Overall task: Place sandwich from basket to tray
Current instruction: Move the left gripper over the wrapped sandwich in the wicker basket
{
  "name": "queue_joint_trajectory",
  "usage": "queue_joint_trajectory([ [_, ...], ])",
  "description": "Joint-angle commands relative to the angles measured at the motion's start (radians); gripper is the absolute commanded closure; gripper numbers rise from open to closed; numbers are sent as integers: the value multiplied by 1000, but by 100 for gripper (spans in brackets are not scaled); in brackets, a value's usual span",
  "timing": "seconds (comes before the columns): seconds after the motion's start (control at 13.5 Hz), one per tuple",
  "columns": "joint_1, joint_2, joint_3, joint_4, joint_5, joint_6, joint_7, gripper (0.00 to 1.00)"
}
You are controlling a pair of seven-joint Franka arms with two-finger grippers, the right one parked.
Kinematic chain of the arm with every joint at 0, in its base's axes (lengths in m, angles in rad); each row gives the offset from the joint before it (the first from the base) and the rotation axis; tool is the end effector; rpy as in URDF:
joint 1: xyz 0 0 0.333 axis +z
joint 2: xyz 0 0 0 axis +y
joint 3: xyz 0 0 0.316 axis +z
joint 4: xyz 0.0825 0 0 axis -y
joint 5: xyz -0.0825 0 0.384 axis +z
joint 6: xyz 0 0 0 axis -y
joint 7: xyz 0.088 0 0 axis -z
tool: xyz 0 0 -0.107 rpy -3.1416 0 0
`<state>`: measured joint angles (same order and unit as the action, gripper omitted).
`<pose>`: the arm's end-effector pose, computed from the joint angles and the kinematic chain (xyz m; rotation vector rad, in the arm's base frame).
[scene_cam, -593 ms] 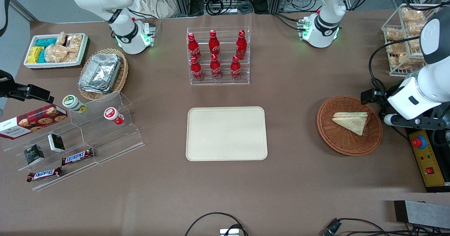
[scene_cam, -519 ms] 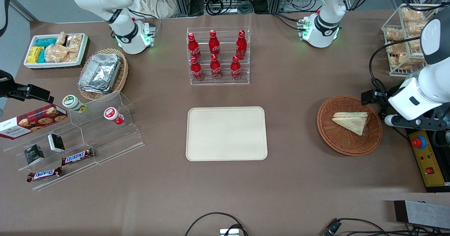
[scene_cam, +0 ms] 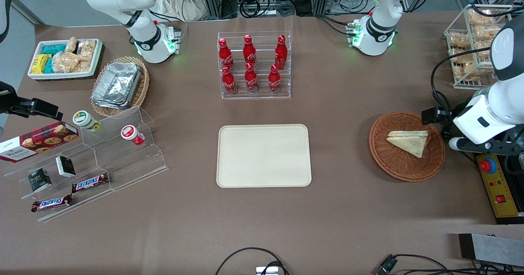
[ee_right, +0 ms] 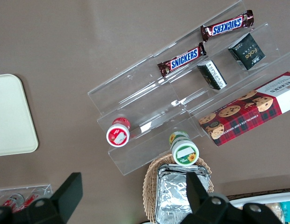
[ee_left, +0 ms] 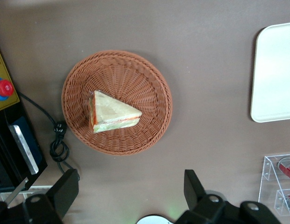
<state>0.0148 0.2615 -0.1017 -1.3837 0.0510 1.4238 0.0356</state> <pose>0.6114 -0.0394 0.5477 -3.0872 0.1856 0.3407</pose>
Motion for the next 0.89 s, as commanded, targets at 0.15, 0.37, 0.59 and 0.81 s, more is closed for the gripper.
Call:
queue_joint_trajectory([
  [0.15, 57, -25, 7, -145, 27, 108, -198, 0],
  [0.37, 65, -138, 69, -442, 24, 359, -302, 0],
  [0.59, 65, -166, 149, -625, -67, 561, -333, 0],
  [0.81, 65, -139, 178, -672, -157, 615, -358, 0],
])
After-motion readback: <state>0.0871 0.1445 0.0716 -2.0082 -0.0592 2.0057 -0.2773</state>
